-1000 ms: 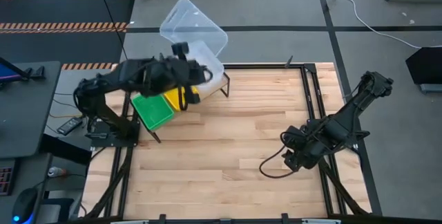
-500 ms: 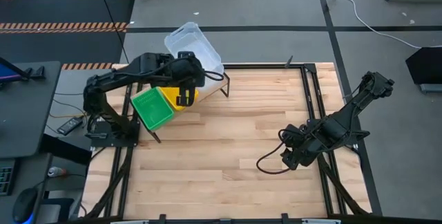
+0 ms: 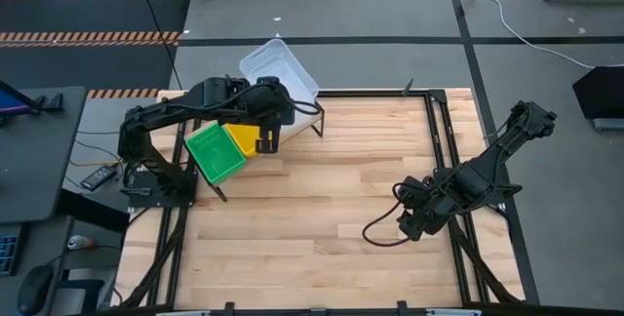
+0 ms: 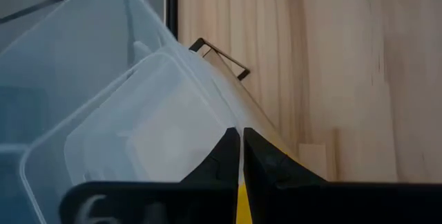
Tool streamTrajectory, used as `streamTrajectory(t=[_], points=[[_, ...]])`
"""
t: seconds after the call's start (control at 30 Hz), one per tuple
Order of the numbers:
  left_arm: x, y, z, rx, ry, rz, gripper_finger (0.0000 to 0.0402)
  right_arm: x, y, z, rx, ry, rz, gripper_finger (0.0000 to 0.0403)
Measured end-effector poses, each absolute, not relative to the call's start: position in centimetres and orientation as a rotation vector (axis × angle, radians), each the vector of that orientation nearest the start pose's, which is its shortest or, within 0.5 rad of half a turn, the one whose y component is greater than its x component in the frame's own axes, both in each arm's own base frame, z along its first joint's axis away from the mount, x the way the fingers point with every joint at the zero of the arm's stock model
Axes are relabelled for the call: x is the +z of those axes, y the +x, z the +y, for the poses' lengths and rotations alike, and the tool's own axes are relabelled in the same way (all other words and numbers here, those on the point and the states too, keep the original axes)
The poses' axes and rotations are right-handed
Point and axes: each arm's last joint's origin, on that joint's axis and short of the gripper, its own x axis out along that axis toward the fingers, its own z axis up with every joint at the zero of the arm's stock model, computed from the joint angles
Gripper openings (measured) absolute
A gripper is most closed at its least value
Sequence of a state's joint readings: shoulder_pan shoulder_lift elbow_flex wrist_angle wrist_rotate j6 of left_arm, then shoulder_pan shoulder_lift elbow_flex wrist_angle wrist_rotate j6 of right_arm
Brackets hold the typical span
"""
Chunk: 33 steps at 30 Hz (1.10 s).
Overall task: Stack baskets on shelf by color
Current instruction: Stack the transparent bin on top of the other transparent bin on the shelf
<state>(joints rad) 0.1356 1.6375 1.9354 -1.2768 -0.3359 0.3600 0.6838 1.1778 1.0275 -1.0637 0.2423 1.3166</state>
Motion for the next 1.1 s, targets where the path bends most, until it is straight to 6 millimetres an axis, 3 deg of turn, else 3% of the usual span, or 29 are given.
streamTrajectory(t=[0.47, 0.83, 1.1], points=[[41.5, 30.4, 5.5, 0.224, 0.316, 1.035, 0.0013, 28.0, 16.2, 12.3, -0.363, 0.619, 1.108, 0.0236], [41.7, 30.7, 5.7, 0.233, 0.317, 1.0, 0.0051, 28.0, 16.2, 12.3, -0.367, 0.626, 1.107, 0.0236], [41.8, 30.6, 6.6, 0.275, 0.321, 1.007, 0.0055, 28.1, 16.3, 12.4, -0.363, 0.647, 1.095, 0.0236]])
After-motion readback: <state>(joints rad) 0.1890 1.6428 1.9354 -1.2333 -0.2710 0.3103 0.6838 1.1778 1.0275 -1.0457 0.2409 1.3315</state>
